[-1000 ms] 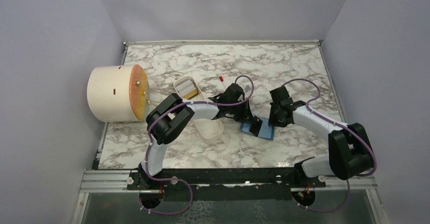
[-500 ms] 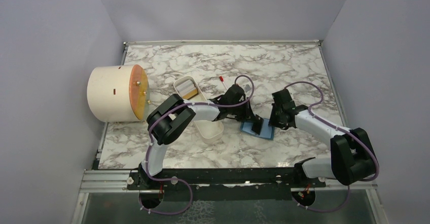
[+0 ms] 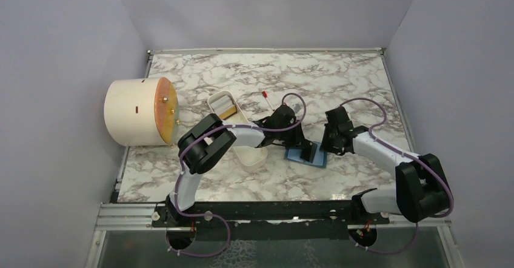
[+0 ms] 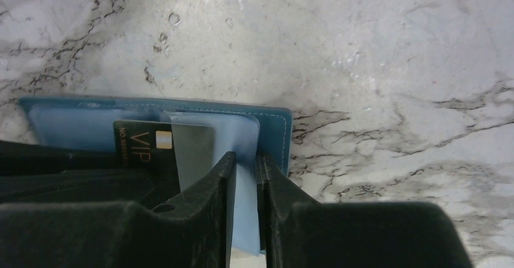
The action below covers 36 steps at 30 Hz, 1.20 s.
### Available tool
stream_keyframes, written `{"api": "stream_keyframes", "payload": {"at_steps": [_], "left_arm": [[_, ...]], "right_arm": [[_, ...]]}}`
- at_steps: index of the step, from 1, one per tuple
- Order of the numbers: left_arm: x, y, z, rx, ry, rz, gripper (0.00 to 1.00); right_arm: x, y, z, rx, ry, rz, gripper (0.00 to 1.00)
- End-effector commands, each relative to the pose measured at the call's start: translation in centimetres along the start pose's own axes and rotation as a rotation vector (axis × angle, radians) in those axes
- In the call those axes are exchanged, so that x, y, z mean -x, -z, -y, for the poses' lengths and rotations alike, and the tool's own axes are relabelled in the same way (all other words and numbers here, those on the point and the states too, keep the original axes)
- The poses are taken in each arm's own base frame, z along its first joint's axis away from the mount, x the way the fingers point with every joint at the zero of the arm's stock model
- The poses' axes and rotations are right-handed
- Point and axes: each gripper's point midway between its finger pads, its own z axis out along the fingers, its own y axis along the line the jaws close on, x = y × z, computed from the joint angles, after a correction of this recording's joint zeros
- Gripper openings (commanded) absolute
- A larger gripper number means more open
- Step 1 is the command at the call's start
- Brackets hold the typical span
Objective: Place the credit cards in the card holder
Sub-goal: Insert the credit card into the card holder.
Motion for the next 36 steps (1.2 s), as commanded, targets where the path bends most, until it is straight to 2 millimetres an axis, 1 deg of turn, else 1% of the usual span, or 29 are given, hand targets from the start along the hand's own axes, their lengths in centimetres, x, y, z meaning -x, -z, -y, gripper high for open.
{"api": "stream_keyframes", "payload": {"at_steps": [1, 3, 7, 10, 13, 16, 19, 23, 26, 30, 33, 36], "left_arm": [[0.2, 0.1, -0.4, 0.073, -0.070, 0.006, 0.25], [0.5, 0.4, 0.0, 0.073, -0.087, 0.011, 0.27], [0.3, 0.5, 0.0, 0.070, -0.092, 0.001, 0.32], [0.1, 0.7, -0.2, 0.079, -0.100, -0.001, 0.33], [0.0, 1.0, -0.4, 0.092, -0.112, 0.001, 0.32], [-0.3, 1.2, -0.5, 0.115, -0.135, 0.002, 0.30], [-0.8, 1.3, -0.8, 0.127, -0.141, -0.004, 0.29], [-1.6, 0.7, -1.1, 0.127, -0.129, -0.031, 0.21], [-1.8, 0.2, -0.8, 0.120, -0.127, -0.033, 0.10], [-1.7, -0.5, -0.5, 0.100, -0.090, 0.006, 0.00], [-1.4, -0.6, -0.1, 0.078, -0.038, 0.053, 0.00], [-0.5, -0.3, -0.3, 0.098, -0.039, 0.110, 0.00]], "right_arm": [[-0.2, 1.5, -1.1, 0.054, 0.004, -0.024, 0.20], [-0.2, 2.0, -1.0, 0.056, 0.004, -0.026, 0.21], [-0.5, 2.3, -1.3, 0.076, -0.005, -0.030, 0.21], [-0.4, 2.2, -0.9, 0.057, -0.002, -0.022, 0.20], [-0.8, 1.7, -0.7, 0.053, -0.008, -0.028, 0.18], [-1.2, 1.1, -0.6, 0.054, -0.014, -0.025, 0.17], [-1.0, 0.6, -0.6, 0.047, -0.016, -0.020, 0.16], [-0.5, 0.2, -0.8, 0.048, -0.020, -0.009, 0.16], [-0.4, 0.0, -1.1, 0.056, -0.026, -0.004, 0.16], [-0.3, -0.4, -1.2, 0.067, -0.025, 0.007, 0.15], [0.2, -0.4, -0.6, 0.024, -0.013, 0.020, 0.16], [0.3, 0.0, -0.9, 0.038, -0.010, 0.019, 0.16]]}}
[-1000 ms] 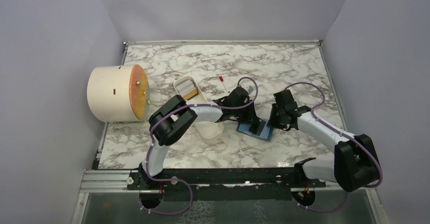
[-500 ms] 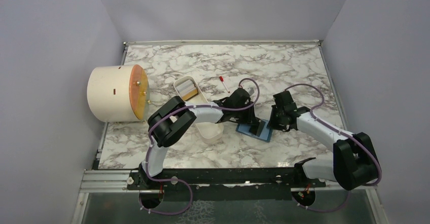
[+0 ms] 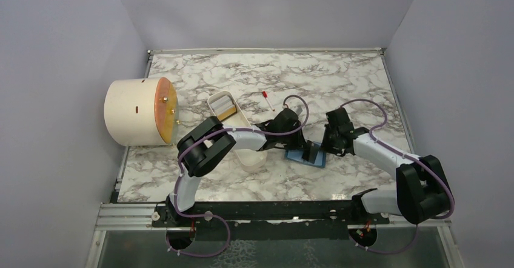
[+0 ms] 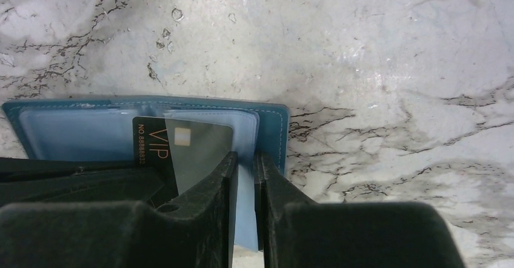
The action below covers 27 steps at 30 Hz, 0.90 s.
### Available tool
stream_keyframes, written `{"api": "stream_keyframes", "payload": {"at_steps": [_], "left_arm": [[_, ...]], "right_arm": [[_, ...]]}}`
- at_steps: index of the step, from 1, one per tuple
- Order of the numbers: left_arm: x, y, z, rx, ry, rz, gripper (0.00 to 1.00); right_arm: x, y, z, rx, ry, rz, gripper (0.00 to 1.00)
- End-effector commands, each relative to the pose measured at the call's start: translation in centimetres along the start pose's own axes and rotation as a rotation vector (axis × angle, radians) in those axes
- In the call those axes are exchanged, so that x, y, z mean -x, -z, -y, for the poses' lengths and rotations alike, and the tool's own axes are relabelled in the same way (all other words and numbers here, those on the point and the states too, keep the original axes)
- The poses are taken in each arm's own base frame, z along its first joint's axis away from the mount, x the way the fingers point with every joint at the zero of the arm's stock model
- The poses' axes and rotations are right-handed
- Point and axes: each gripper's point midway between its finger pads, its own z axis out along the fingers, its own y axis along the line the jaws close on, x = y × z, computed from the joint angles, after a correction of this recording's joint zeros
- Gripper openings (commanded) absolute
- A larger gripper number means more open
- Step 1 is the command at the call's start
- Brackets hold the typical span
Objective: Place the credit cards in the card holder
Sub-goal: Insert the credit card into the card holder.
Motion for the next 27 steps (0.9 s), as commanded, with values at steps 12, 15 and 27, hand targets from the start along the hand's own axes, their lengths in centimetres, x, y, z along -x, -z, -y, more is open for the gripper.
{"api": "stream_keyframes", "payload": {"at_steps": [12, 15, 27], "left_arm": [[0.2, -0.5, -0.5, 0.040, 0.030, 0.082, 0.00], [0.3, -0.3, -0.7, 0.047, 0.028, 0.095, 0.00], [0.7, -0.4, -1.1, 0.070, 0.038, 0.115, 0.00]], "right_arm": [[0.8, 2.9, -0.3, 0.019, -0.010, 0.038, 0.29], [0.3, 2.8, 0.1, 0.006, -0.023, 0.029, 0.26], [-1.9, 0.6, 0.6, -0.001, -0.077, -0.018, 0.21]]}}
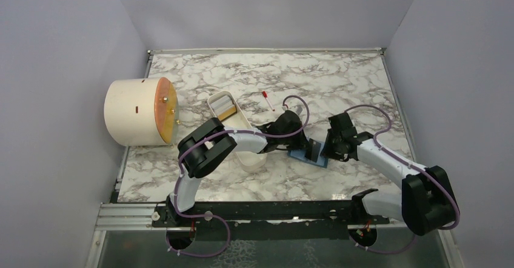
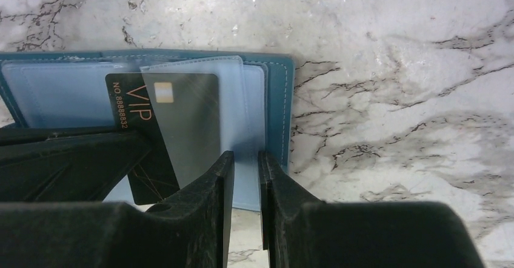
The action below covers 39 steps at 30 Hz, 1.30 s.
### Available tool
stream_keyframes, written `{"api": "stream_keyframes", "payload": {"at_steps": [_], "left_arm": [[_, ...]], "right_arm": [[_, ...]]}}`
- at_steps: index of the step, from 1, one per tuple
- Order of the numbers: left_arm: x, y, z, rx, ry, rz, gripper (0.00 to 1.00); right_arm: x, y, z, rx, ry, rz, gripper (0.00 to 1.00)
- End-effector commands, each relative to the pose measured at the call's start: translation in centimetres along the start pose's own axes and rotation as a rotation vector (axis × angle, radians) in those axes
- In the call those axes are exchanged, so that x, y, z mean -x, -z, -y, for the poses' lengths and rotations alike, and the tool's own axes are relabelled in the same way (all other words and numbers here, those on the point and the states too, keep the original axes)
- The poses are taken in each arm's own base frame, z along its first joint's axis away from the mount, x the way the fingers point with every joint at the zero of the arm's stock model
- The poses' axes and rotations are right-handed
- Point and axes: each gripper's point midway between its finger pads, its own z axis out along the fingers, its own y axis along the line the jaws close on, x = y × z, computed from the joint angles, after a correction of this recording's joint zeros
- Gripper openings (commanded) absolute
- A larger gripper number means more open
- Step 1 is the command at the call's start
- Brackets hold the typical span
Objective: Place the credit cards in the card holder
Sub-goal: Insert the credit card into the card holder.
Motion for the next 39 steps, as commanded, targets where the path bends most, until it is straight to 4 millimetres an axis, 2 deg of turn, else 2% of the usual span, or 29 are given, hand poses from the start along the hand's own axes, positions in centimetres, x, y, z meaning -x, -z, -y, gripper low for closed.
{"api": "stream_keyframes", "payload": {"at_steps": [1, 10, 16, 21, 25, 32, 39], "left_arm": [[0.1, 0.1, -1.5, 0.067, 0.005, 0.037, 0.00], [-0.3, -0.4, -0.3, 0.056, 0.012, 0.053, 0.01], [0.9, 0.8, -0.6, 0.113, -0.055, 0.088, 0.23], [1.9, 2.0, -0.4, 0.128, -0.121, 0.108, 0.31], [1.5, 2.1, 0.2, 0.107, -0.132, 0.082, 0.36], [0.4, 1.5, 0.1, 0.079, -0.132, 0.033, 0.39], [-1.0, 0.3, 0.6, 0.018, -0.114, -0.026, 0.33]], "right_arm": [[-0.5, -0.9, -0.5, 0.019, -0.033, -0.007, 0.21], [-0.9, -1.3, -0.8, 0.056, -0.067, -0.004, 0.20], [0.1, -0.7, -1.2, 0.050, -0.048, 0.015, 0.20], [2.2, 1.1, -1.8, 0.058, -0.024, 0.073, 0.20], [2.9, 1.3, -1.4, 0.022, 0.001, 0.090, 0.20], [2.1, 0.2, -1.1, 0.012, -0.001, 0.062, 0.20], [1.0, -1.3, -0.5, 0.004, -0.002, 0.045, 0.18]]}}
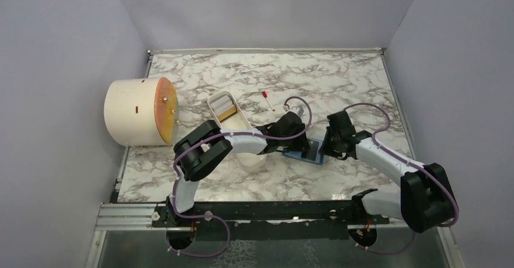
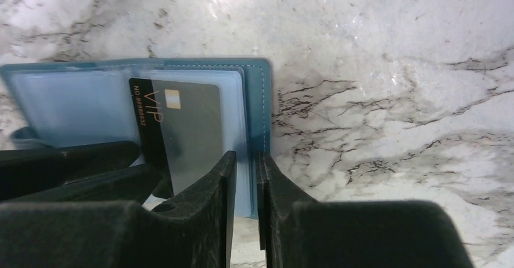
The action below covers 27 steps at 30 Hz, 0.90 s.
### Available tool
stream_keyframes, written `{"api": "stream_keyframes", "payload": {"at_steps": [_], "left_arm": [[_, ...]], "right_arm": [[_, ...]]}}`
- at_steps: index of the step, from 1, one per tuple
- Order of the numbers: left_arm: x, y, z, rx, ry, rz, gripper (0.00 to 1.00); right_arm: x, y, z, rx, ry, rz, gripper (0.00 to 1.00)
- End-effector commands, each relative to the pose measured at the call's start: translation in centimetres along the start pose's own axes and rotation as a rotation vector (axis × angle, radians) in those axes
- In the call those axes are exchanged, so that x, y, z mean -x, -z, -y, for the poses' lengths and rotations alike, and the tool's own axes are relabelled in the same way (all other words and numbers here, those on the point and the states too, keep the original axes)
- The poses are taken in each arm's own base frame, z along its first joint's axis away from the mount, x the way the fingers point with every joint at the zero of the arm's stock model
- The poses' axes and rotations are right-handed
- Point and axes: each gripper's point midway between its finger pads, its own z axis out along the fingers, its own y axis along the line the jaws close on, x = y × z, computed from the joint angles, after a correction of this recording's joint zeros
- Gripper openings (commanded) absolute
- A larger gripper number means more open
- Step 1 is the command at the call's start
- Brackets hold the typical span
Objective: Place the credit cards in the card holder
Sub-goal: Insert the credit card into the card holder.
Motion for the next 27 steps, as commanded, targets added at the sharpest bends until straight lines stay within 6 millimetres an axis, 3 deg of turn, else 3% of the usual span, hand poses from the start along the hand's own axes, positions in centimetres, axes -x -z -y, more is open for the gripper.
{"api": "stream_keyframes", "payload": {"at_steps": [1, 8, 14, 24, 27], "left_arm": [[-0.9, -1.0, 1.7, -0.082, 0.001, -0.044, 0.32], [-0.7, -1.6, 3.7, -0.134, -0.006, -0.044, 0.27], [-0.7, -2.0, 4.2, -0.135, -0.022, -0.045, 0.25], [-0.4, -1.5, 4.4, -0.132, -0.036, -0.032, 0.31], [-0.6, -1.7, 4.2, -0.126, -0.039, -0.035, 0.31]], "right_arm": [[-0.2, -1.1, 0.5, -0.022, 0.009, 0.010, 0.17], [0.3, -1.4, 0.6, -0.009, -0.040, 0.074, 0.16], [0.3, -1.6, 0.3, -0.001, -0.014, 0.060, 0.16], [2.9, 1.1, -0.1, -0.018, 0.020, 0.130, 0.19], [3.5, 1.0, 0.6, -0.059, 0.021, 0.157, 0.19]]}}
